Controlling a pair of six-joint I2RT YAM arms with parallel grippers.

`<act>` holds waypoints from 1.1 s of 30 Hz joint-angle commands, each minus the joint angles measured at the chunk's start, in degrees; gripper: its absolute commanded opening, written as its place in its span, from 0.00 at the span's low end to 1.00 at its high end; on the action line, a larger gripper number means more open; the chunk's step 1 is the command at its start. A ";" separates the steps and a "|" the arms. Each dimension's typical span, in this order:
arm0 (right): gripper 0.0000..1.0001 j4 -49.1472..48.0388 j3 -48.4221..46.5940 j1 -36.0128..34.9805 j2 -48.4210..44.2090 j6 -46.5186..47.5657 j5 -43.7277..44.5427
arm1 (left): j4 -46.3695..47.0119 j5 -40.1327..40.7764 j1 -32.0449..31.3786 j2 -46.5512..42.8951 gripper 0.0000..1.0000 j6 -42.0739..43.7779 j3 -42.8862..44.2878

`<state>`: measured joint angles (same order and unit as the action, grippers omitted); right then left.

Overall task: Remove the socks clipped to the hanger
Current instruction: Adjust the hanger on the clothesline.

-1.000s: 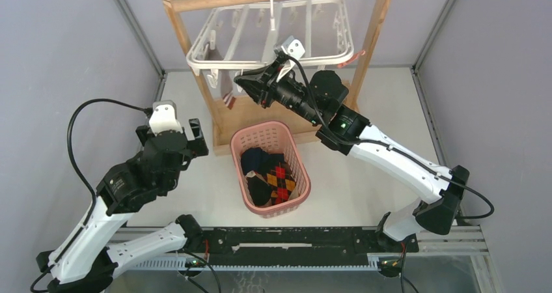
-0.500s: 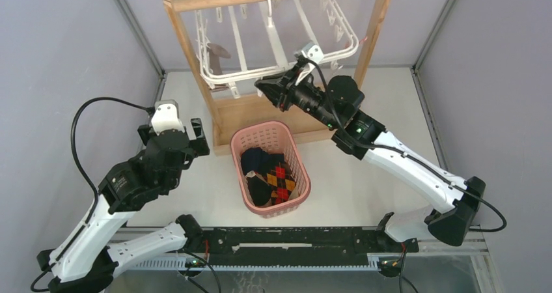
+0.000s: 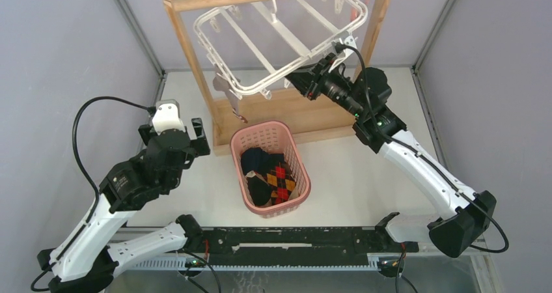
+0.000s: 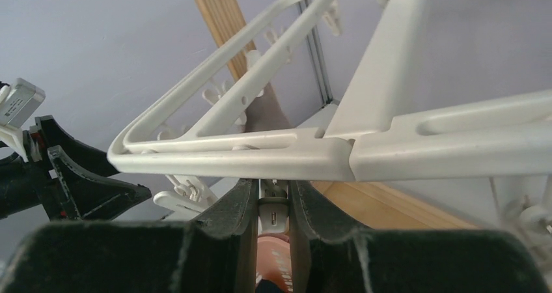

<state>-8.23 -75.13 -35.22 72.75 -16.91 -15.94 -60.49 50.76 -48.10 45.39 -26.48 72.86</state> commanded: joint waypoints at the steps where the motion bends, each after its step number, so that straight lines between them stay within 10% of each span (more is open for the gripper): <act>1: 0.00 -4.78 0.55 4.49 -1.90 -4.65 -3.91 | 1.69 0.23 -0.09 0.36 1.00 0.35 -0.40; 33: 0.00 -9.88 -1.74 24.05 2.69 -13.65 -11.22 | 0.21 0.65 -0.12 0.58 1.00 0.61 0.70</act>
<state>-15.40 -74.08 -12.19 73.95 -28.91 -26.24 -60.60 50.74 -48.10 46.28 -26.48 72.86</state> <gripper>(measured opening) 0.251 0.996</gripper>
